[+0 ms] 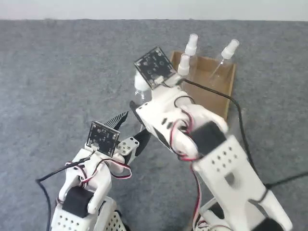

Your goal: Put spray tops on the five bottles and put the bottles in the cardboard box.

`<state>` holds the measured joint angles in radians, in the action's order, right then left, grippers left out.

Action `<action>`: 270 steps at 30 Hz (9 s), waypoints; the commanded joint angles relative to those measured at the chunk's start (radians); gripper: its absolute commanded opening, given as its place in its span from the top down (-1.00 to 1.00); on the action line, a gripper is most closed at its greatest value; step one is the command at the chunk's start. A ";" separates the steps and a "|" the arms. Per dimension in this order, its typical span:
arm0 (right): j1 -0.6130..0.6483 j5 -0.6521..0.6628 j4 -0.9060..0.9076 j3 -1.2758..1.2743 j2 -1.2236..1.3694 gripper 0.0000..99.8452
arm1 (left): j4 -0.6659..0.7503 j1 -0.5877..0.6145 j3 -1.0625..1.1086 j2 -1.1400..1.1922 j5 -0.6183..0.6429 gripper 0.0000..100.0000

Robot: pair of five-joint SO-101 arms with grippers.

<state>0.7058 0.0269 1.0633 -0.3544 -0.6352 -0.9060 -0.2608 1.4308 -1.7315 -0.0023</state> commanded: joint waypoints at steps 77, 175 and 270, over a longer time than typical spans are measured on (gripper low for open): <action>-0.674 0.043 -1.049 -0.425 0.513 0.99 | 0.091 0.198 0.019 0.005 0.052 0.98; -0.768 -0.014 -0.005 -0.413 -0.058 0.34 | 0.091 0.198 0.022 0.005 0.052 0.98; -1.323 0.845 0.010 -0.430 0.443 0.98 | 0.026 0.104 -0.928 1.703 -0.044 0.67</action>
<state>-0.6137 0.8615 1.1047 -0.7656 -0.1028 -0.8738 -0.1565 0.6007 -0.0913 -0.0621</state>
